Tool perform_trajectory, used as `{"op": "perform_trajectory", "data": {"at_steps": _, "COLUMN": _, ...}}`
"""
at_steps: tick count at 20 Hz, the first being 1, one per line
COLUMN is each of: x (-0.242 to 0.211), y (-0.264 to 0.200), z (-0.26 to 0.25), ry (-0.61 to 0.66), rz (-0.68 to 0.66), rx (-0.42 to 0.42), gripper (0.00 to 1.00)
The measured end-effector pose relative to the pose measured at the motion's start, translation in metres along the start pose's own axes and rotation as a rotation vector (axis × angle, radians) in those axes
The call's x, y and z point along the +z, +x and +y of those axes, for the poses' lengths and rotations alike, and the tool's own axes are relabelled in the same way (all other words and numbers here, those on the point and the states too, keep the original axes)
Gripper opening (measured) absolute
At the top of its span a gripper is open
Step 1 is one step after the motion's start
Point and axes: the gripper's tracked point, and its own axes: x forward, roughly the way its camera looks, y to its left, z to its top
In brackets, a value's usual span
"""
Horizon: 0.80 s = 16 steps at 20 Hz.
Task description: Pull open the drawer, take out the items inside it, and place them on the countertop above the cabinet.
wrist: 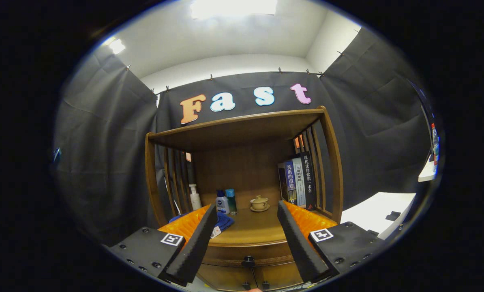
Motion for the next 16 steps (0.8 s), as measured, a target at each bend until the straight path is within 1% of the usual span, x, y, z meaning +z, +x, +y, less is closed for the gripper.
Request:
{"op": "perform_trajectory", "data": {"at_steps": 4, "x": -0.001, "y": 0.000, "z": 0.005, "ry": -0.001, "rz": 0.006, "rx": 0.009, "gripper": 0.98}}
{"op": "perform_trajectory", "data": {"at_steps": 7, "x": -0.013, "y": 0.005, "z": 0.006, "ry": 0.003, "rz": 0.011, "rx": 0.009, "gripper": 0.98}}
{"op": "perform_trajectory", "data": {"at_steps": 12, "x": -0.061, "y": 0.027, "z": 0.005, "ry": -0.022, "rz": 0.068, "rx": -0.007, "gripper": 0.98}}
{"op": "perform_trajectory", "data": {"at_steps": 16, "x": -0.116, "y": 0.046, "z": 0.012, "ry": -0.031, "rz": 0.141, "rx": 0.015, "gripper": 0.98}}
